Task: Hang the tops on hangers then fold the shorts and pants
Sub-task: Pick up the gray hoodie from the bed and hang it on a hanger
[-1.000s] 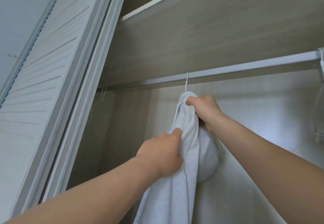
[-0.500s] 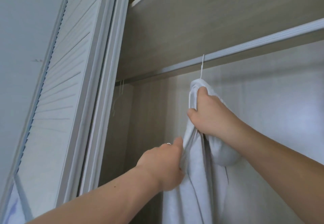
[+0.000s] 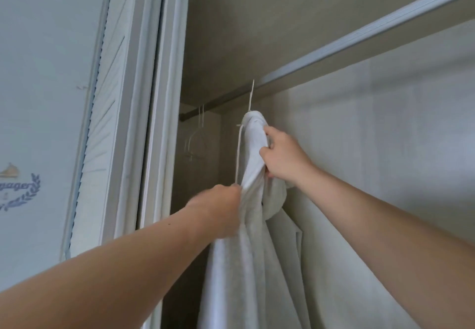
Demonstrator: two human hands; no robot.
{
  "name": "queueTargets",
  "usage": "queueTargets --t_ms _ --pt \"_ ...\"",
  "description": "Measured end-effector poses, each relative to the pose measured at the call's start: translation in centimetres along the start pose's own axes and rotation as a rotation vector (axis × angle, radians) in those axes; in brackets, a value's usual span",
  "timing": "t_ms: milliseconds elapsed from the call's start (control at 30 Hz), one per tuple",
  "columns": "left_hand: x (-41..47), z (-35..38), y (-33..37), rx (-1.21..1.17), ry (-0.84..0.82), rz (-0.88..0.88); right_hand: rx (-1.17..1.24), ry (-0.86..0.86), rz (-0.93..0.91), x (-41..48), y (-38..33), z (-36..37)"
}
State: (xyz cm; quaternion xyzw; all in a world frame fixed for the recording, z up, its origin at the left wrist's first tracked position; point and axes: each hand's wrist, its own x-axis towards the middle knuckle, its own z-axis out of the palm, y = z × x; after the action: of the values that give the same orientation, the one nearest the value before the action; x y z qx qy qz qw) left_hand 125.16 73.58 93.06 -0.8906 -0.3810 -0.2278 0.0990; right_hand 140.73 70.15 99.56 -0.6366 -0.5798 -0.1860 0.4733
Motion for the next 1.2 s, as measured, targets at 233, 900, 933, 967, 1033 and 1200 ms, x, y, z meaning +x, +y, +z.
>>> queueTargets --t_ms 233,900,933,967,1033,1200 --pt "4.8 0.7 -1.3 0.186 -0.152 -0.190 0.053 -0.091 0.054 6.1 1.3 7.6" --pt "-0.2 -0.4 0.1 0.575 -0.029 -0.025 0.246 -0.078 -0.042 2.2 3.0 10.4" --pt "-1.7 -0.8 0.3 0.581 0.029 0.022 0.249 -0.079 -0.064 1.2 2.7 9.7" --pt "-3.3 -1.3 0.2 0.588 0.091 0.078 0.247 -0.076 -0.089 0.0 2.2 9.0" --pt "-6.6 -2.1 -0.6 0.601 0.215 0.199 0.218 -0.046 -0.142 -2.6 1.1 7.8" --pt "-15.1 -4.5 -5.5 0.593 0.400 0.319 0.097 0.043 -0.242 -9.8 -3.9 5.9"
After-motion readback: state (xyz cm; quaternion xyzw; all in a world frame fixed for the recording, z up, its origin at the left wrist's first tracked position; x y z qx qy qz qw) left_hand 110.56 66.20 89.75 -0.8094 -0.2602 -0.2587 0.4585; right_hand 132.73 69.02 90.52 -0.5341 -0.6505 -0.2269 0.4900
